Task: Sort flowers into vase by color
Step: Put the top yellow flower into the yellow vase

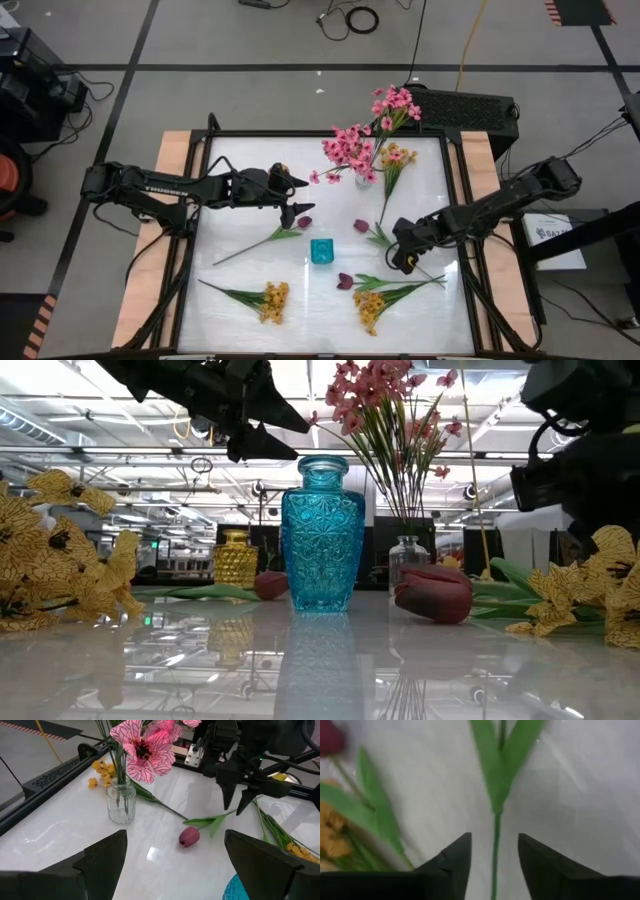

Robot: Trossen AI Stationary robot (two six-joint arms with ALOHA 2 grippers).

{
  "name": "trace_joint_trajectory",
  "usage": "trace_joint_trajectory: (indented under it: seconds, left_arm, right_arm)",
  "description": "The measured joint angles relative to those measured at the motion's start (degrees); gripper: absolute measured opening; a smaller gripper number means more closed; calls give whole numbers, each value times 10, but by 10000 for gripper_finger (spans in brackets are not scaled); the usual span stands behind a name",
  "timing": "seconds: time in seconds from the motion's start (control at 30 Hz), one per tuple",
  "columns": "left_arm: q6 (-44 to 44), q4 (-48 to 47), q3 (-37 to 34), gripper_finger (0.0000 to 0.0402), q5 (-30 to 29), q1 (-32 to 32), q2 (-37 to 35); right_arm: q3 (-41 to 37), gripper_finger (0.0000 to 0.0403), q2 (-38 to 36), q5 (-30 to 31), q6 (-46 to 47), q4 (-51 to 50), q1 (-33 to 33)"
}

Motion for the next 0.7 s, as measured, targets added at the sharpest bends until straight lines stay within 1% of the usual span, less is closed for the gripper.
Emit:
trace_joint_trajectory:
  seconds: [0.17, 0.33, 0.4, 0.53, 0.57, 0.63, 0.7]
  left_arm:
    - [2, 0, 0, 341, 2, 0, 0]
    - [3, 0, 0, 341, 2, 0, 0]
    - [3, 0, 0, 341, 2, 0, 0]
    - [3, 0, 0, 341, 2, 0, 0]
    - [3, 0, 0, 341, 2, 0, 0]
    - [2, 0, 0, 341, 2, 0, 0]
    - [2, 0, 0, 341, 2, 0, 0]
  right_arm:
    - [0, 196, -3, 40, 3, 7, -32]
    - [6, 213, -3, 95, 1, 7, -77]
    - [6, 214, -3, 146, 9, 5, -100]
    - [6, 214, -3, 306, 80, 3, -143]
    - [6, 214, -3, 334, 92, 7, -154]
    - [6, 214, -1, 362, 97, 21, -174]
    - [6, 215, 10, 372, 98, 44, -192]
